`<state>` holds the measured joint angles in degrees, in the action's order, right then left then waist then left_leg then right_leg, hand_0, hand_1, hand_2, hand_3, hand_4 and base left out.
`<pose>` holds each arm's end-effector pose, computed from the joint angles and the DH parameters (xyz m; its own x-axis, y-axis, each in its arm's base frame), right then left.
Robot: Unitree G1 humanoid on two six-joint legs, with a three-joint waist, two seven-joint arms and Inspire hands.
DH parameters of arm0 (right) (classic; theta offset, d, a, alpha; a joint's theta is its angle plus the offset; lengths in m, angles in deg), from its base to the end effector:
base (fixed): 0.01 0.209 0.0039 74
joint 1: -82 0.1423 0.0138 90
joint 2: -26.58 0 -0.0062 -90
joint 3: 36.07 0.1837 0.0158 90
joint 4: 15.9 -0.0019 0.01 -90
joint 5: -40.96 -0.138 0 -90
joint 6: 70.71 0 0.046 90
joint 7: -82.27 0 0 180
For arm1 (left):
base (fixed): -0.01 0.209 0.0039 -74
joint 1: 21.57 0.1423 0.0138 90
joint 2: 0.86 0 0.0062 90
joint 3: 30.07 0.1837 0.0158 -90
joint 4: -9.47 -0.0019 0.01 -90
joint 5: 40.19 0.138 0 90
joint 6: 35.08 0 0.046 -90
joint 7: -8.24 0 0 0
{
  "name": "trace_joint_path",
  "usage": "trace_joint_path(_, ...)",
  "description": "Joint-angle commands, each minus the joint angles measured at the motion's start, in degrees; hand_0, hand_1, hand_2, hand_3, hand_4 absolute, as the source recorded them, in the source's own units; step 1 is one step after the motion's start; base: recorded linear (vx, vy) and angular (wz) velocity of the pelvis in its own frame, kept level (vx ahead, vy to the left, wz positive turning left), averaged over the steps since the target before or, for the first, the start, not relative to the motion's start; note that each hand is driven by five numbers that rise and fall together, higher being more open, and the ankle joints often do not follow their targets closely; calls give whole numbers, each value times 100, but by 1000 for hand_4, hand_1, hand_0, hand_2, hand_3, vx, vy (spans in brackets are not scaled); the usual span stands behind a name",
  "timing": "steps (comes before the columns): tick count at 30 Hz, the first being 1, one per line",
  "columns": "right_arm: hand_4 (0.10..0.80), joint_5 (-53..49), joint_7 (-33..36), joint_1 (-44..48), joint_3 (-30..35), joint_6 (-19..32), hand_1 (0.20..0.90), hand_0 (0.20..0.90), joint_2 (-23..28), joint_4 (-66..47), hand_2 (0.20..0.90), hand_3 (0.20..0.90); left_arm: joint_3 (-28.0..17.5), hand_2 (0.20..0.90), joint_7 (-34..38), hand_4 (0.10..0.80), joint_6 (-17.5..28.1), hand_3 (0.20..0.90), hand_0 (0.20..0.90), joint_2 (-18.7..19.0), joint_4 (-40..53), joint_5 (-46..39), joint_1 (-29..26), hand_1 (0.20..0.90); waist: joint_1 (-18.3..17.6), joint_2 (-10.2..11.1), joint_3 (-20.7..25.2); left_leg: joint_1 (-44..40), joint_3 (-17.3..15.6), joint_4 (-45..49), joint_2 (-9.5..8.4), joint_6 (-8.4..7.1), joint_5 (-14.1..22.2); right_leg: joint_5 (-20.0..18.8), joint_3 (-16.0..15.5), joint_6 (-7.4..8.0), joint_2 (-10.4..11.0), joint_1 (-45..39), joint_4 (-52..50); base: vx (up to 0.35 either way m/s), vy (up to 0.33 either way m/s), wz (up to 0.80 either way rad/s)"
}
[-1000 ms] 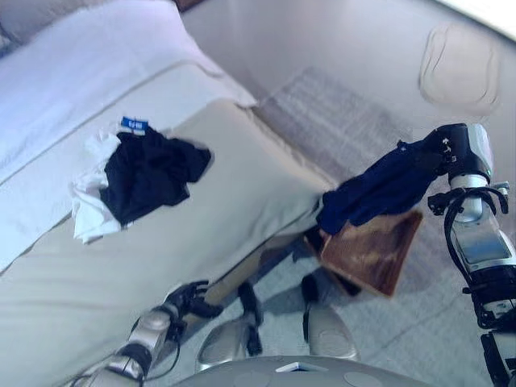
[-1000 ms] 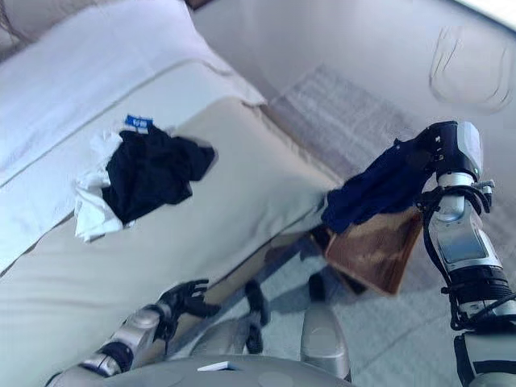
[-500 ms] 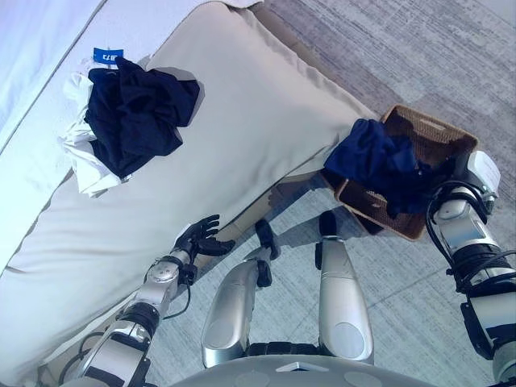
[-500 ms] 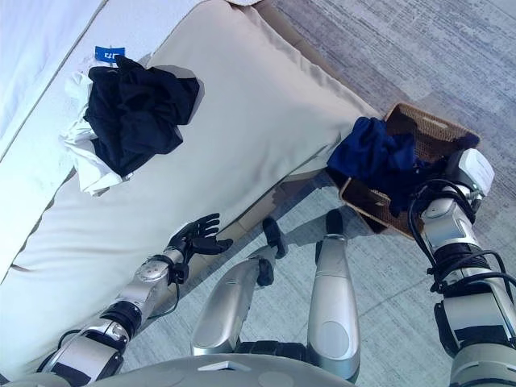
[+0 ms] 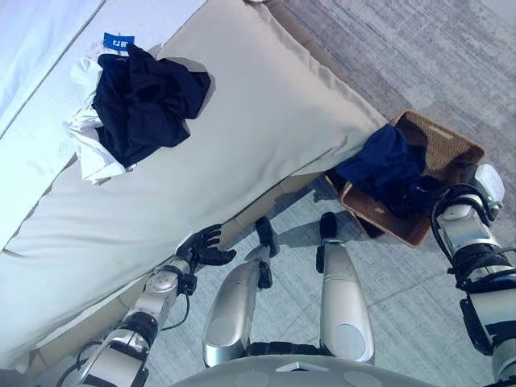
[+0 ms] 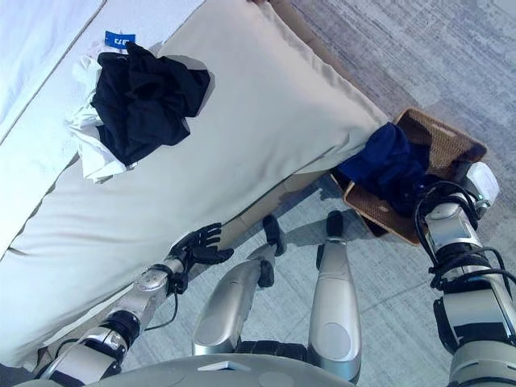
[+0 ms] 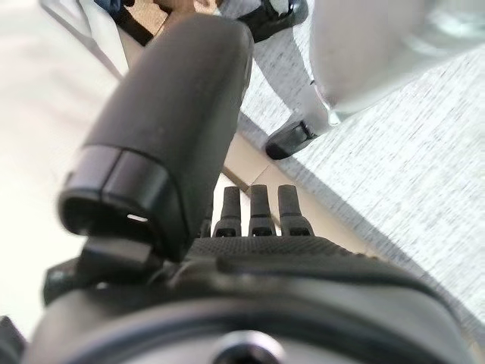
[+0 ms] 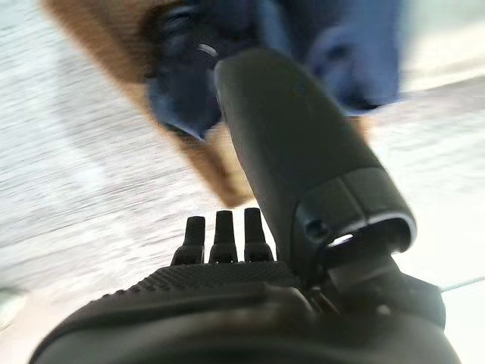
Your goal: Pick up the clothes from the bed and place them into the basket
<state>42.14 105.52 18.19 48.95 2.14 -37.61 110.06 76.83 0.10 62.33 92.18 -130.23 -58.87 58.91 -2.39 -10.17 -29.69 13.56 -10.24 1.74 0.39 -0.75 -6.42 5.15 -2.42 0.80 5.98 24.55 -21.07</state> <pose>0.2675 -0.3171 0.0933 0.7506 -0.6607 -0.0096 0.4411 0.5120 -0.7371 0.1853 0.2133 -0.0583 0.8007 -0.1191 -0.5871 0.1821 0.9821 0.0491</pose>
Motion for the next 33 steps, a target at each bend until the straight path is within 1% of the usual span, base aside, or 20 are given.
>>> trace_joint_path(1, 800, 472, 49, -133, 367, 668, 900, 900, 272, -1517, 900, 900, -220, 900, -11, 800, 100, 900, 900, 126, -1, -228, 482, 900, -163, 102, 373, -69, 482, 249, -110, -91, 592, -8, -387, -17, -109, -439, 539, 131, 158, 4)
trace_joint_path(3, 800, 606, -300, -356, 450, 790, 900, 900, 98, -2209, 900, 900, -357, 900, 12, 800, 39, 900, 900, 103, -89, -191, 529, 900, -144, 295, 507, -215, 486, 174, -116, -64, 633, -102, -431, 43, -103, -674, 790, 133, 117, 10)
trace_joint_path(4, 800, 662, -576, -453, 455, 831, 900, 900, 20, -2547, 900, 900, -445, 900, 49, 800, -3, 900, 900, 92, -142, -142, 568, 900, -104, 438, 603, -298, 506, 170, -117, -47, 674, -145, -464, 75, -96, -828, 905, 132, 98, 16)
trace_joint_path(5, 800, 628, -841, -507, 450, 966, 900, 900, -22, -2705, 900, 900, -502, 900, 65, 800, -14, 900, 900, 83, -191, -139, 600, 900, -74, 532, 662, -346, 529, 180, -126, -33, 709, -173, -483, 96, -91, -920, 972, 172, 110, 25)
trace_joint_path(6, 800, 477, -1190, -576, 428, 1024, 900, 900, -79, -2989, 900, 900, -599, 900, 95, 800, -53, 900, 900, 70, -270, -46, 670, 900, 33, 721, 801, -438, 584, 207, -150, 3, 783, -247, -542, 143, -53, -1140, 1147, 161, 106, 30)
trace_joint_path(8, 800, 390, -1569, -532, 353, 1105, 900, 900, -76, -3039, 900, 900, -664, 900, 82, 800, -78, 900, 900, 53, -388, 40, 732, 900, 170, 859, 935, -560, 648, 226, -175, 29, 850, -295, -651, 196, -4, -1391, 1300, 152, 99, 33)
trace_joint_path(9, 800, 320, -1630, -517, 324, 1112, 900, 900, -70, -3053, 900, 900, -682, 900, 92, 800, -104, 900, 900, 53, -415, 69, 762, 900, 234, 911, 990, -603, 682, 238, -192, 48, 875, -315, -691, 218, 17, -1486, 1352, 145, 125, 38)
trace_joint_path(11, 800, 508, -1824, -385, 201, 1237, 900, 900, -37, -2969, 900, 900, -730, 900, 88, 800, -180, 900, 900, 34, -564, 148, 850, 900, 474, 1068, 1151, -681, 760, 333, -240, 103, 964, -378, -861, 288, 118, -1730, 1471, 168, 201, 46)
trace_joint_path(12, 800, 560, -1891, -289, 130, 1296, 900, 900, -17, -2870, 900, 900, -741, 900, 89, 800, -202, 900, 900, 28, -641, 140, 899, 900, 587, 1113, 1208, -707, 804, 380, -258, 123, 1000, -392, -948, 313, 167, -1814, 1487, 158, 203, 45)
trace_joint_path(14, 800, 657, -1973, -91, -43, 1185, 900, 900, -7, -2729, 900, 900, -774, 900, 53, 800, -196, 900, 900, 45, -793, 253, 979, 900, 795, 1191, 1263, -730, 888, 515, -306, 172, 1082, -386, -1075, 350, 239, -1950, 1471, 147, 144, 45)
trace_joint_path(16, 800, 945, -1953, 177, -274, 1180, 900, 900, -40, -2445, 900, 900, -768, 900, 52, 800, -227, 900, 900, 82, -922, 348, 994, 900, 1006, 1260, 1289, -681, 1005, 661, -356, 231, 1132, -393, -1220, 386, 316, -2033, 1433, 133, 130, 42)
trace_joint_path(18, 800, 1033, -1881, 632, -595, 1042, 900, 900, -51, -2034, 900, 900, -723, 900, 47, 800, -262, 900, 900, 210, -977, 400, 949, 900, 1263, 1351, 1212, -604, 1149, 843, -385, 281, 1198, -367, -1372, 406, 363, -2105, 1330, 96, 78, 51)
trace_joint_path(21, 800, 1092, -1544, 1415, -1004, 841, 900, 900, -19, -1330, 900, 900, -629, 900, -22, 800, -302, 900, 900, 426, -949, 358, 785, 900, 1648, 1412, 1010, -373, 1408, 1044, -458, 337, 1214, -355, -1596, 371, 444, -2109, 1142, 34, 70, 56)
trace_joint_path(22, 800, 1098, -1485, 1517, -1045, 814, 900, 900, -16, -1230, 900, 900, -613, 900, -18, 800, -298, 900, 900, 441, -941, 338, 766, 900, 1683, 1412, 987, -342, 1433, 1062, -466, 339, 1212, -354, -1616, 368, 453, -2105, 1124, -10, 68, 58)
trace_joint_path(23, 800, 1109, -1353, 1795, -1156, 720, 900, 900, -17, -974, 900, 900, -559, 900, -28, 800, -318, 900, 900, 479, -918, 265, 707, 900, 1793, 1407, 924, -249, 1504, 1111, -487, 340, 1206, -350, -1673, 357, 479, -2092, 1075, -43, 61, 61)
trace_joint_path(26, 800, 914, -865, 2775, -1408, 502, 900, 900, -27, -48, 900, 900, -443, 900, -67, 800, -343, 900, 900, 632, -776, 27, 496, 900, 2167, 1346, 668, 184, 1689, 1258, -542, 318, 1140, -323, -1943, 325, 590, -1949, 896, -78, 70, 48)
trace_joint_path(27, 800, 830, -695, 3050, -1518, 391, 900, 900, -67, 204, 900, 900, -409, 900, -64, 800, -378, 900, 900, 669, -737, -91, 456, 900, 2300, 1322, 587, 244, 1740, 1319, -517, 278, 1264, -201, -1970, 355, 609, -1921, 778, -39, 58, 51)
trace_joint_path(29, 800, 570, -443, 3668, -1686, 101, 900, 900, -161, 822, 900, 900, -374, 900, -114, 800, -343, 900, 900, 704, -631, -175, 428, 900, 2579, 1229, 407, 581, 1833, 1430, -546, 265, 1188, -176, -2216, 329, 740, -1694, 529, -92, 91, 36)
trace_joint_path(33, 800, 348, -258, 4195, -1863, -224, 900, 900, -226, 1637, 900, 900, -431, 900, -149, 800, -269, 900, 900, 709, -514, -372, 499, 900, 2942, 1143, 131, 1088, 1974, 1543, -605, 251, 1025, -71, -2568, 322, 851, -1295, 113, -96, 84, 33)
